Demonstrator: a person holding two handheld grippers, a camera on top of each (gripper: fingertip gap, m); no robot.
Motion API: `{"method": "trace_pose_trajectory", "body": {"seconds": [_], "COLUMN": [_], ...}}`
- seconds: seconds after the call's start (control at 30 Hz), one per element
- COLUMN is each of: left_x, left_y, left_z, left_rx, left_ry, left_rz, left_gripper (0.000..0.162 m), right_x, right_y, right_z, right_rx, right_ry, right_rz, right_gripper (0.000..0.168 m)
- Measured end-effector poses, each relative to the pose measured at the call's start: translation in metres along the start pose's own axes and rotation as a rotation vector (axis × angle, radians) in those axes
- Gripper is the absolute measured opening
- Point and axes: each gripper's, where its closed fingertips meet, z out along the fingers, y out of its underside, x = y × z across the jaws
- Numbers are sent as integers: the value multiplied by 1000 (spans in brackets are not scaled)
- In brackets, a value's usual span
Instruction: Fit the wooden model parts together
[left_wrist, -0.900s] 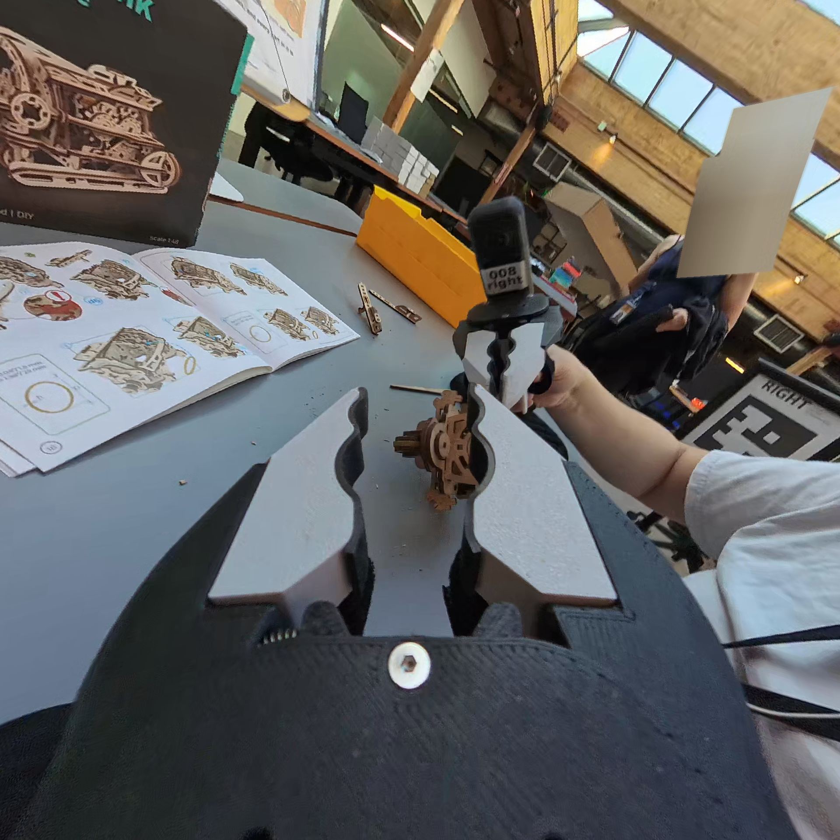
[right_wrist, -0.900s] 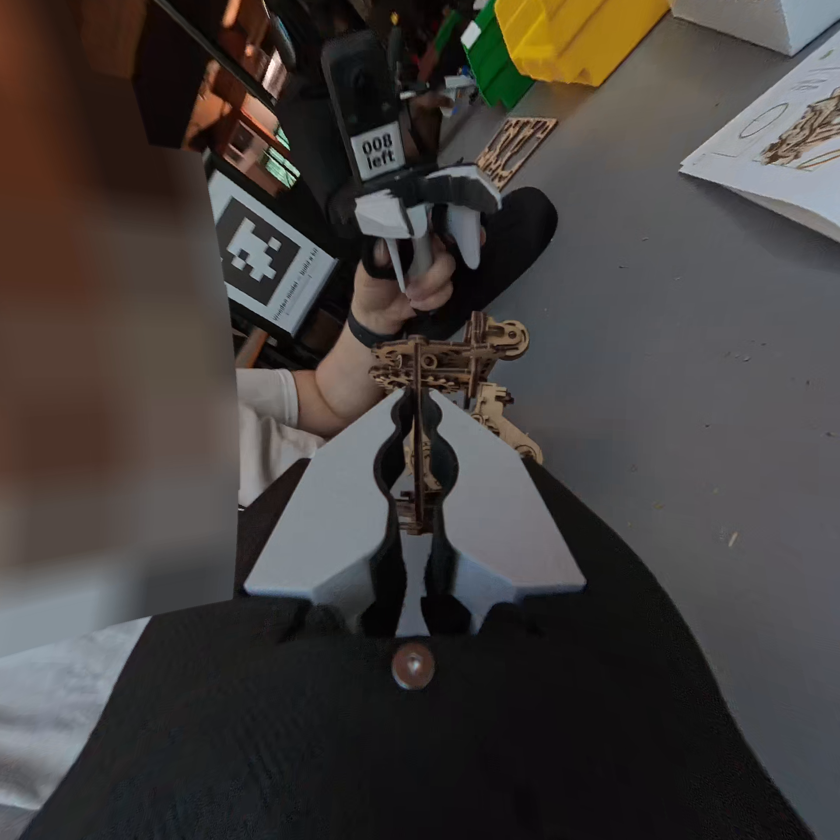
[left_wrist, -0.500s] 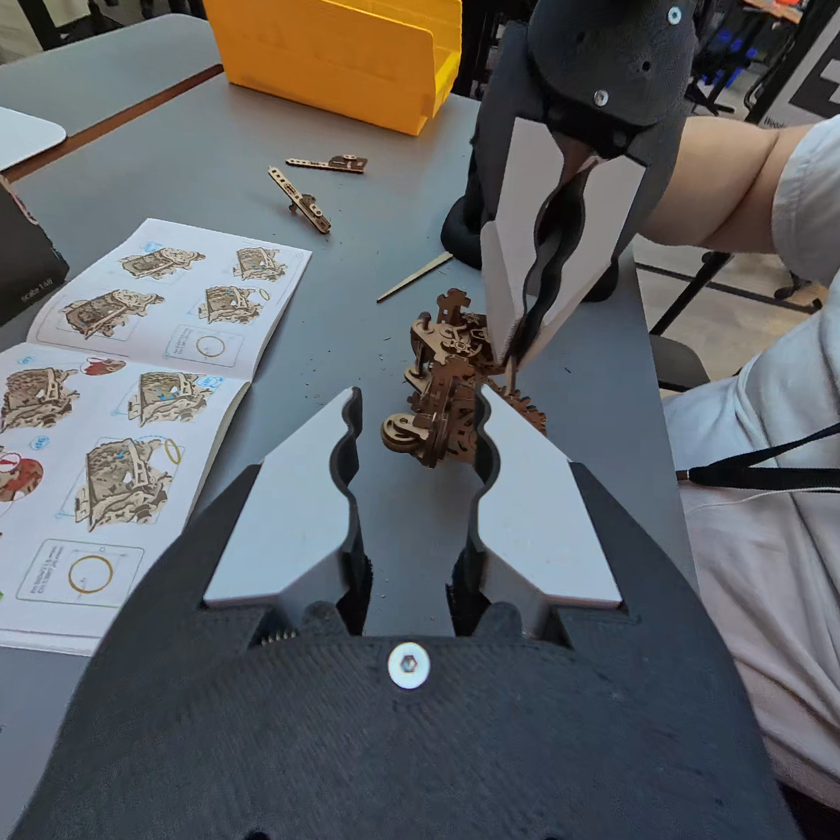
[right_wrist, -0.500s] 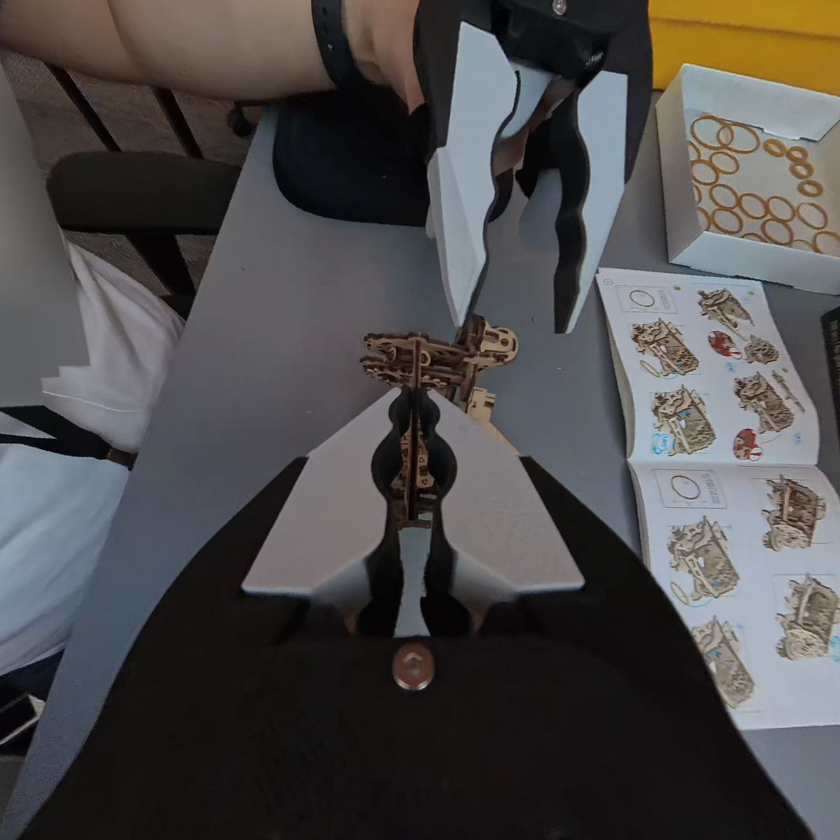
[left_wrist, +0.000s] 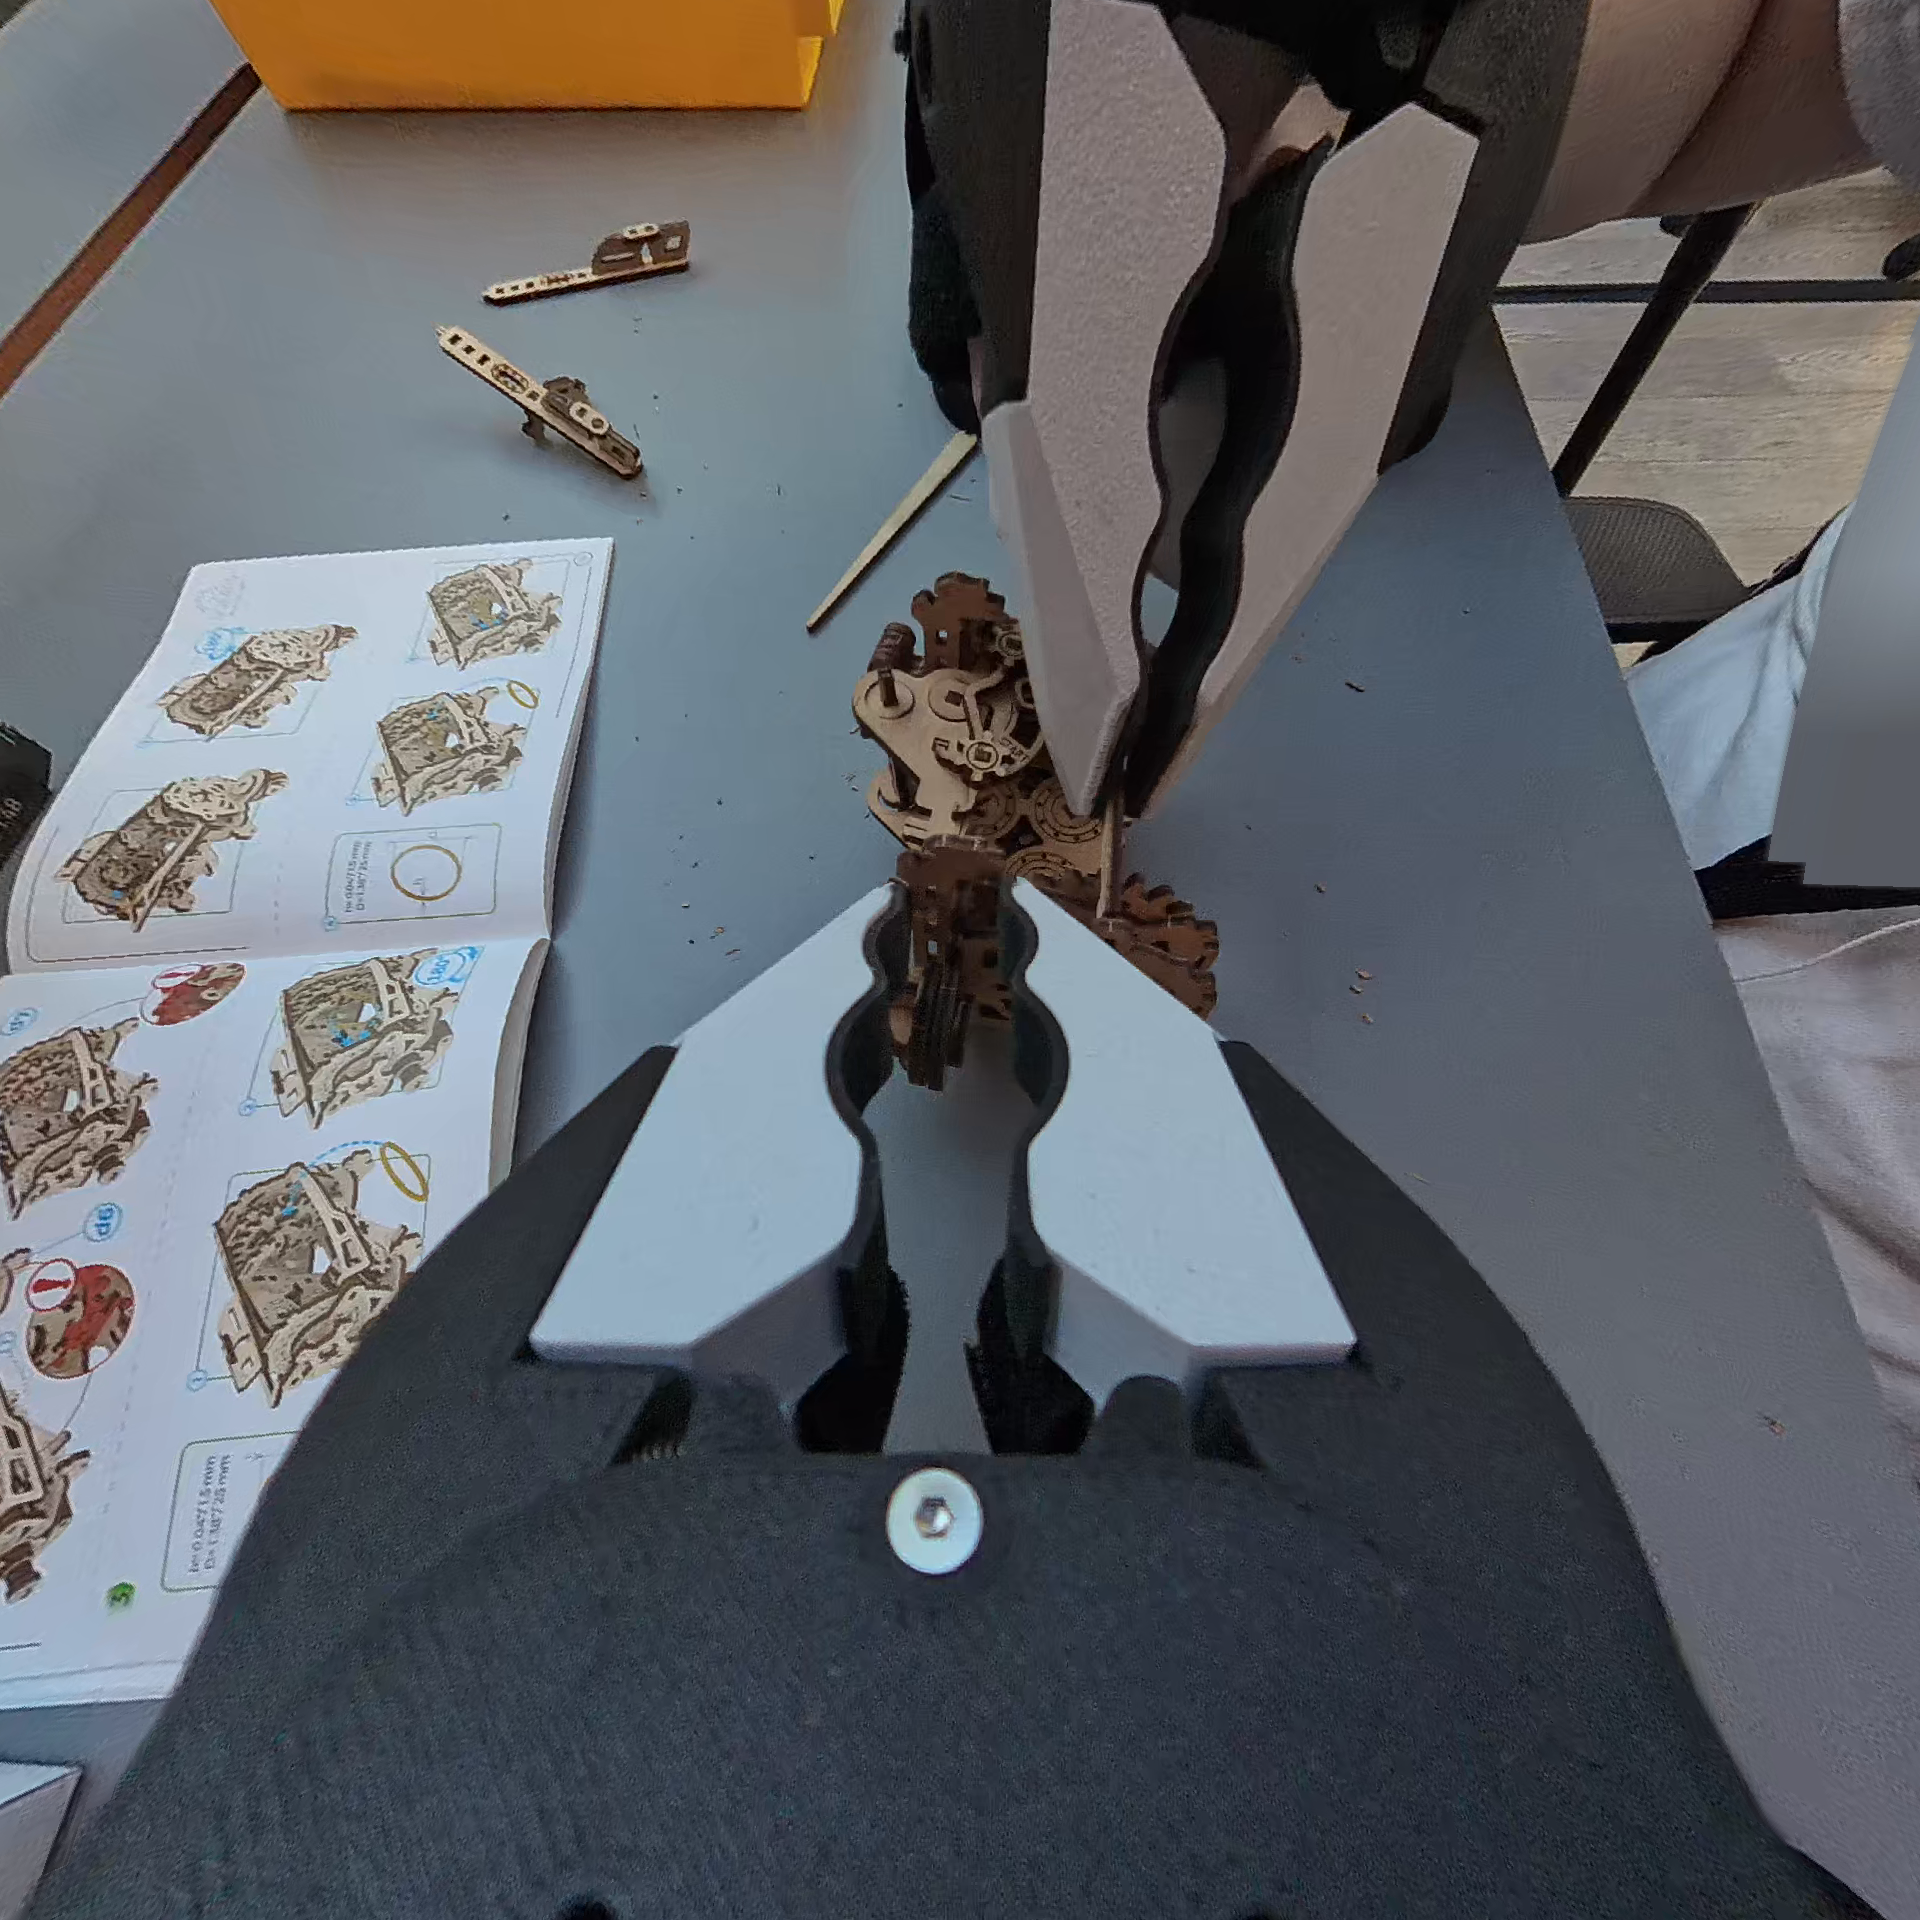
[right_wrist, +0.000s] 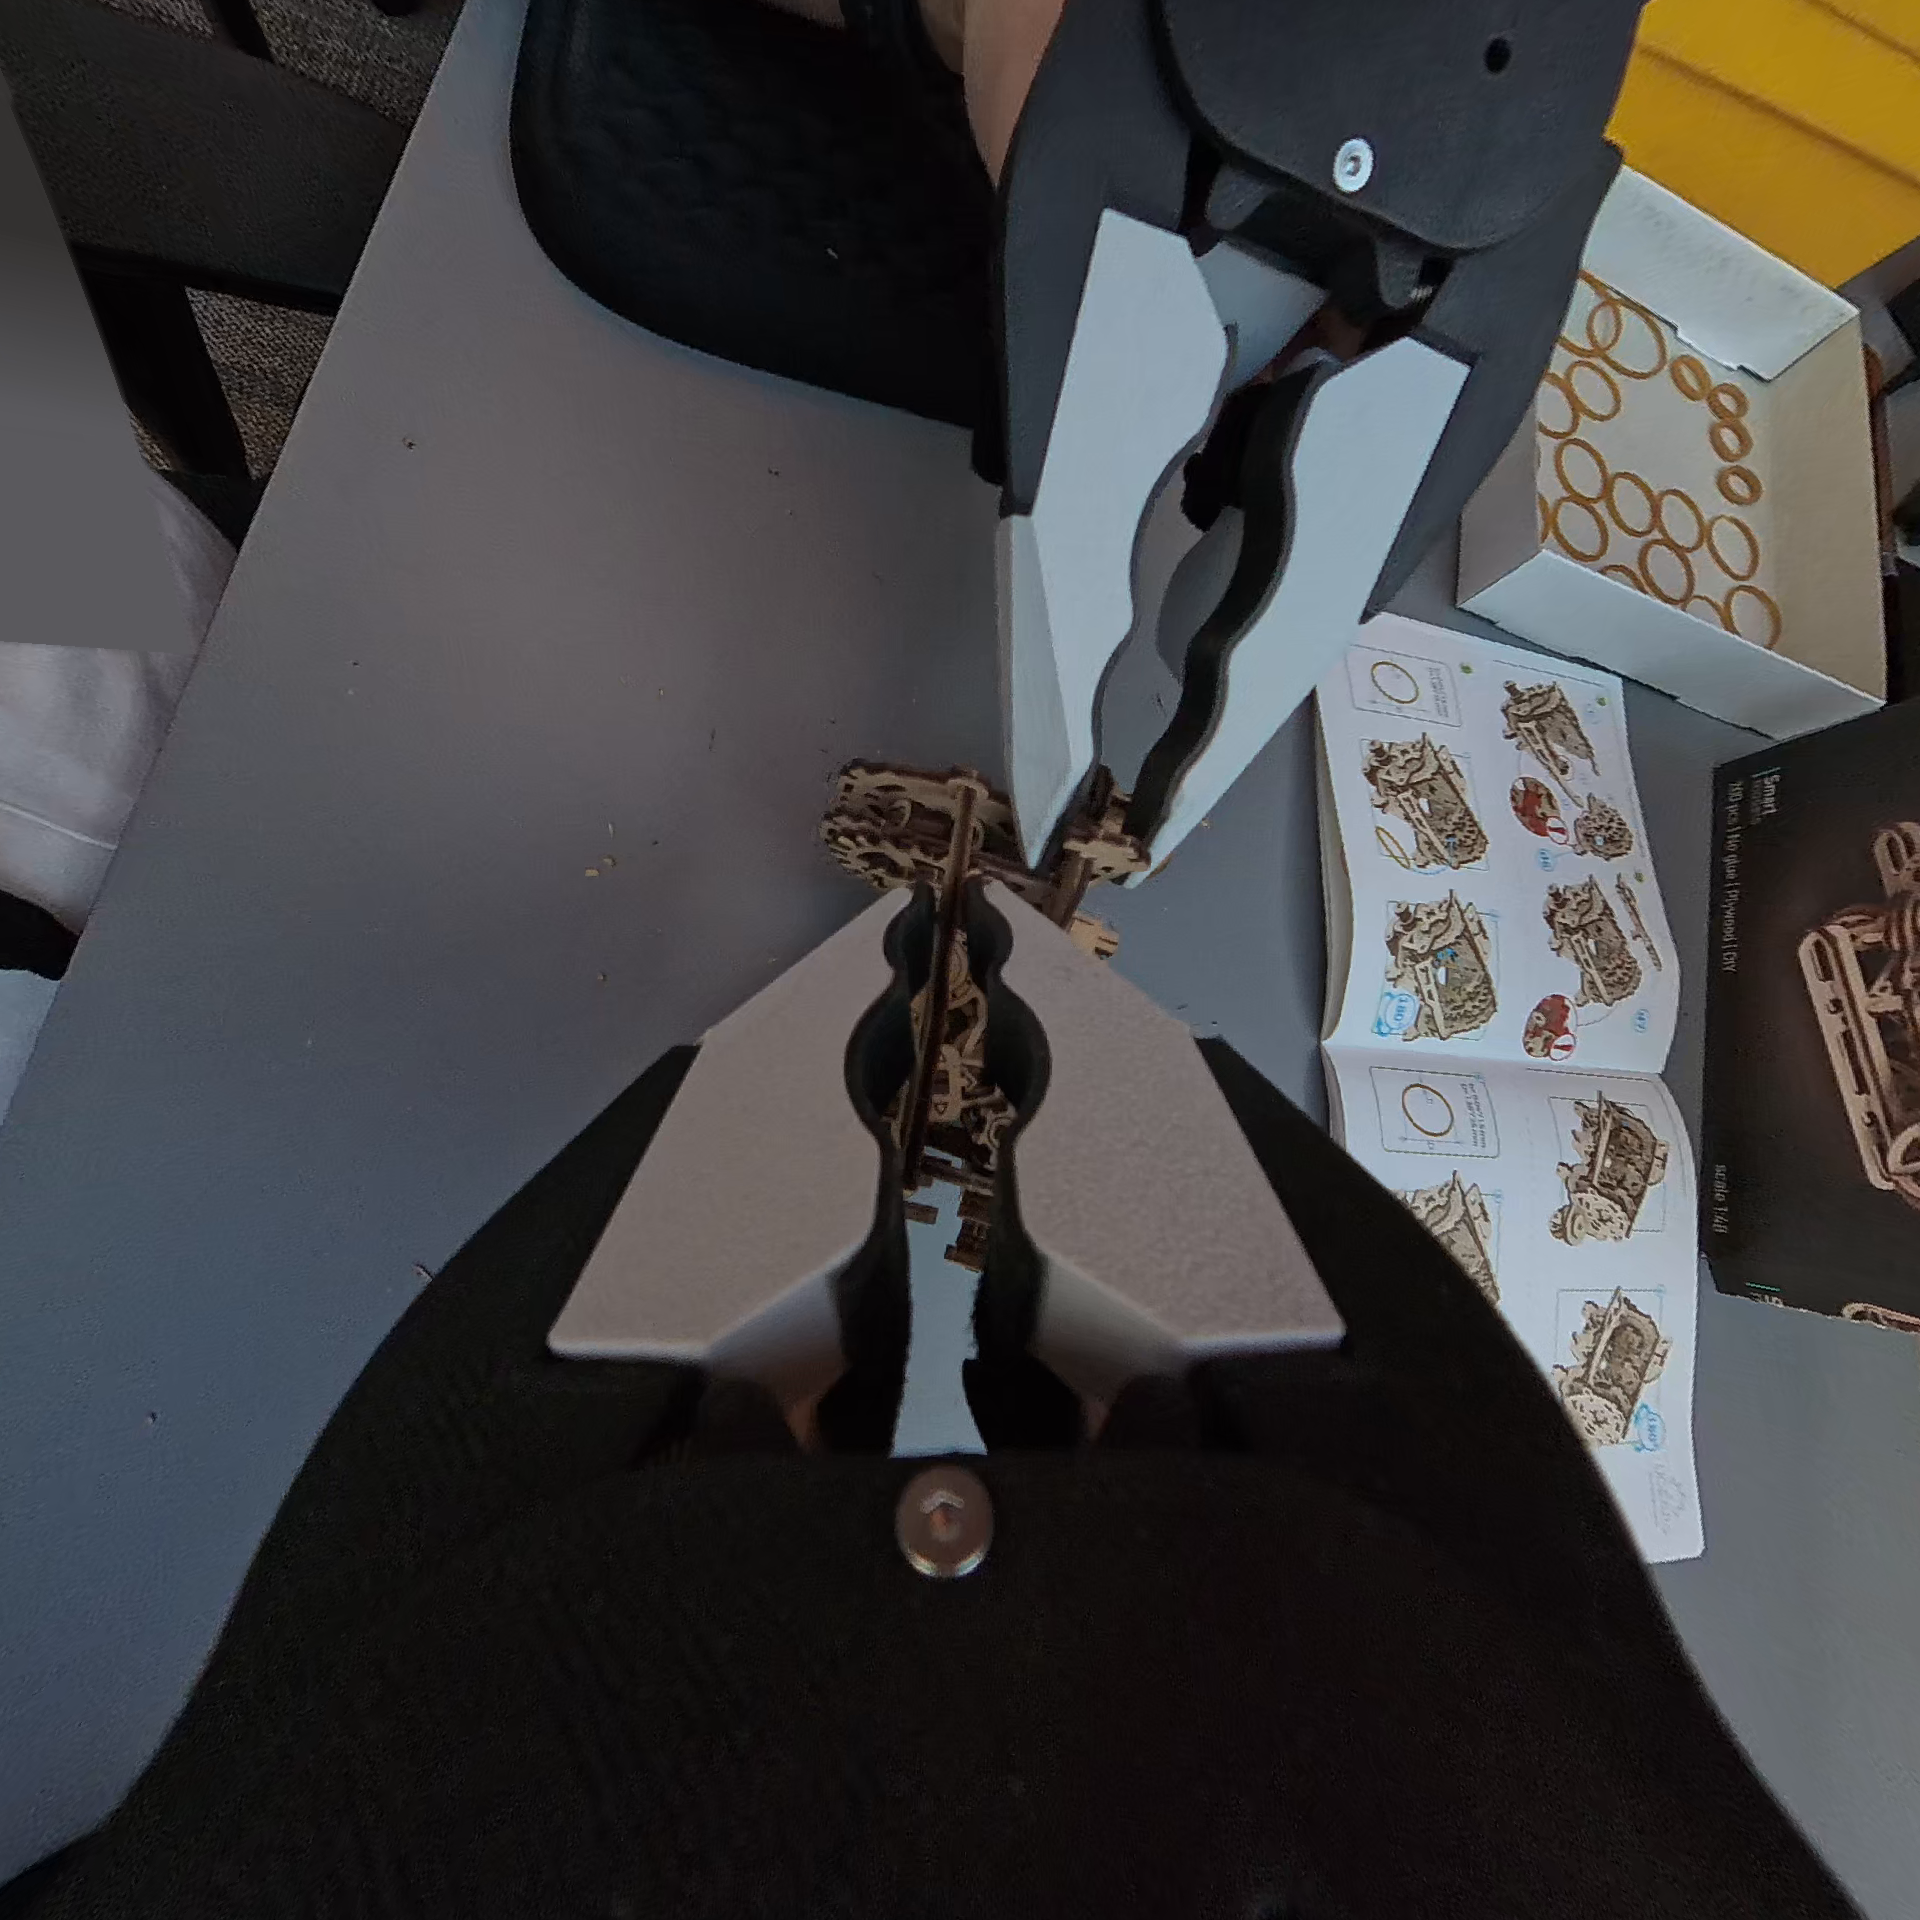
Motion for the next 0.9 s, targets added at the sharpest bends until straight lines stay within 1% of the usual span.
{"method": "trace_pose_trajectory", "body": {"seconds": [0.07, 0.13, 0.17, 0.27, 0.37, 0.43, 0.67, 0.9], "left_x": [0, 0, -1, -1, -2, -2, -5, -4], "left_y": [0, 0, 1, 2, 1, 2, 3, 4], "left_z": [1, 0, -1, -3, -3, -3, -6, -7], "left_rx": [16, 31, 34, 37, 46, 52, 52, 58], "left_ry": [-5, -8, -13, -24, -27, -34, -112, -136], "left_rz": [8, 5, 5, 25, 16, 11, 85, 128], "left_gripper": [13, 13, 10, 10, 10, 10, 10, 10], "right_x": [3, 9, 15, 44, 51, 51, 43, 43], "right_y": [-1, -6, -8, -5, -5, -4, 3, 10], "right_z": [-5, -15, -21, -37, -38, -34, -21, -7], "right_rx": [18, 82, 122, 206, 233, 204, 5, -137], "right_ry": [2, 1, 10, 94, 39, 23, -37, -79], "right_rz": [23, 95, 135, 250, 355, 364, 281, 203], "right_gripper": [17, 24, 25, 27, 33, 34, 35, 35]}}
